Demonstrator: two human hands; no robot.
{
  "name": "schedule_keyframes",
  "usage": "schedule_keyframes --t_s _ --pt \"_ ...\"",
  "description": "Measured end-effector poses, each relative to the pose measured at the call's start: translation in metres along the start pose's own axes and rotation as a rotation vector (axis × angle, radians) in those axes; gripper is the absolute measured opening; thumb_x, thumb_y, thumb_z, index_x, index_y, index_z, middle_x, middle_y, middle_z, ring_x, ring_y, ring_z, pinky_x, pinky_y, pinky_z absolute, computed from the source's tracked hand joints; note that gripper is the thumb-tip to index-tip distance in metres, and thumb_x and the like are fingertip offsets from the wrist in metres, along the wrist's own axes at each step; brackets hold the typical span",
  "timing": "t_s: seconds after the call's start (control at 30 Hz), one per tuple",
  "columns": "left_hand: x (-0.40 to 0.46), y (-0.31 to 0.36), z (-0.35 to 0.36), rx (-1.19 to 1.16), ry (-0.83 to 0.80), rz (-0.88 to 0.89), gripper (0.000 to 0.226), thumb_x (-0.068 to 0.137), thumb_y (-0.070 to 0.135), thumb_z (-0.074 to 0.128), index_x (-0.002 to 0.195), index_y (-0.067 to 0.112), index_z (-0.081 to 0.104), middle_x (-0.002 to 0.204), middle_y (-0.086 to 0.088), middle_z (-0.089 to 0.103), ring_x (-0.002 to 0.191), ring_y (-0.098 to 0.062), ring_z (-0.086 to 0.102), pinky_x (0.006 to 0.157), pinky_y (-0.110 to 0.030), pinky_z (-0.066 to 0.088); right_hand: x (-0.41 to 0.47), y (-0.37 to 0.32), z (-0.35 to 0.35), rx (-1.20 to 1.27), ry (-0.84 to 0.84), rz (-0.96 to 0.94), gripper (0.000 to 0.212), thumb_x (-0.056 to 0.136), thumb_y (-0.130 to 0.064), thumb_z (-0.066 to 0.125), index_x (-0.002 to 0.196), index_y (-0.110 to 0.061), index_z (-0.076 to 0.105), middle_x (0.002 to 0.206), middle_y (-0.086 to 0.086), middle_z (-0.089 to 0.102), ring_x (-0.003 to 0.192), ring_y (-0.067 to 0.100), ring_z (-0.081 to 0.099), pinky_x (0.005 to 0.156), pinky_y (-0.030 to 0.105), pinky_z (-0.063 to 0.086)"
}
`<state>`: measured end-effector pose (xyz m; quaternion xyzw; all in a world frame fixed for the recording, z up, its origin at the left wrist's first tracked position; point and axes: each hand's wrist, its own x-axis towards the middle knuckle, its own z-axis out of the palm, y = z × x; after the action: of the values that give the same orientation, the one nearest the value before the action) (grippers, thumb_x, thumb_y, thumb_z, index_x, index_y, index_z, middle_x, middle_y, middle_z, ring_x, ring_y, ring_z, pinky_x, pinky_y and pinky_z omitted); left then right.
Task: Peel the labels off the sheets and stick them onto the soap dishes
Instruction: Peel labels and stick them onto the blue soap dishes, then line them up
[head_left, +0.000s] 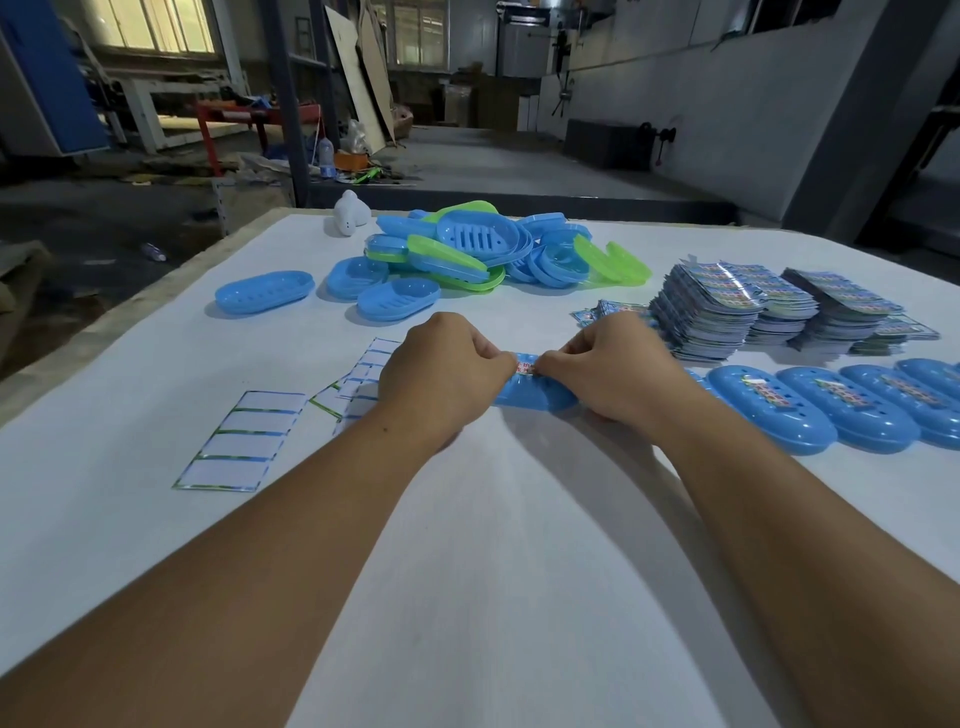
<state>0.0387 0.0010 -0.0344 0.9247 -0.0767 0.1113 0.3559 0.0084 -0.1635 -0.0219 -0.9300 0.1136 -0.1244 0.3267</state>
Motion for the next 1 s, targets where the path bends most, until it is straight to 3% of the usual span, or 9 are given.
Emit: schedule_keyframes --t_s 0.3,0.5,0.63,0.73,0.83,1.0 --pt "-0.002 0.011 0.0 0.238 0.106 0.053 0.024 0.078 0.054 0.064 0.073 0.031 0.059 0.07 0.012 0.057 0.074 -0.017 0.058 0.052 -0.025 0.028 -0.004 -0.007 0.002 -0.173 0.073 -0.055 0.043 0.079 -0.042 0.069 0.063 -0.003 0.068 0.048 0.009 0.054 0.048 0.023 0.049 0.05 0.028 0.039" --pt "-0.004 0.013 -0.001 0.342 0.135 0.134 0.025 0.082 0.056 0.06 0.082 0.032 0.064 0.073 0.01 0.057 0.076 -0.02 0.057 0.054 -0.028 0.029 -0.006 -0.011 -0.001 -0.26 0.087 -0.108 0.043 0.08 -0.042 0.066 0.059 -0.005 0.068 0.054 0.013 0.066 0.062 0.029 0.069 0.06 0.034 0.056" --pt "-0.004 0.013 -0.001 0.327 0.114 0.148 0.025 0.084 0.053 0.06 0.087 0.029 0.065 0.084 0.004 0.062 0.081 -0.023 0.058 0.063 -0.03 0.036 -0.004 -0.008 0.001 -0.305 0.119 -0.13 0.04 0.081 -0.046 0.066 0.079 -0.007 0.069 0.075 0.008 0.071 0.078 0.027 0.066 0.065 0.037 0.051" --pt "-0.003 0.012 0.0 0.301 0.103 0.155 0.025 0.086 0.051 0.061 0.091 0.027 0.062 0.089 0.002 0.062 0.084 -0.025 0.059 0.065 -0.032 0.04 -0.007 -0.009 0.002 -0.273 0.08 -0.212 0.021 0.088 -0.041 0.064 0.099 -0.023 0.063 0.1 -0.004 0.065 0.094 0.019 0.058 0.071 0.033 0.039" --pt "-0.002 0.007 -0.001 0.204 0.092 0.133 0.022 0.087 0.046 0.064 0.095 0.027 0.055 0.084 0.005 0.055 0.082 -0.022 0.055 0.064 -0.031 0.037 -0.011 -0.013 0.006 -0.157 -0.042 -0.349 0.03 0.092 -0.028 0.059 0.121 -0.025 0.068 0.118 -0.005 0.069 0.107 0.017 0.059 0.083 0.028 0.042" --pt "0.001 -0.001 -0.006 0.079 0.104 0.1 0.015 0.089 0.04 0.06 0.098 0.031 0.051 0.083 0.008 0.055 0.08 -0.017 0.054 0.06 -0.031 0.035 -0.021 -0.019 0.004 -0.167 -0.145 -0.42 0.043 0.084 -0.041 0.064 0.127 -0.037 0.064 0.115 -0.009 0.069 0.102 0.017 0.061 0.09 0.037 0.052"
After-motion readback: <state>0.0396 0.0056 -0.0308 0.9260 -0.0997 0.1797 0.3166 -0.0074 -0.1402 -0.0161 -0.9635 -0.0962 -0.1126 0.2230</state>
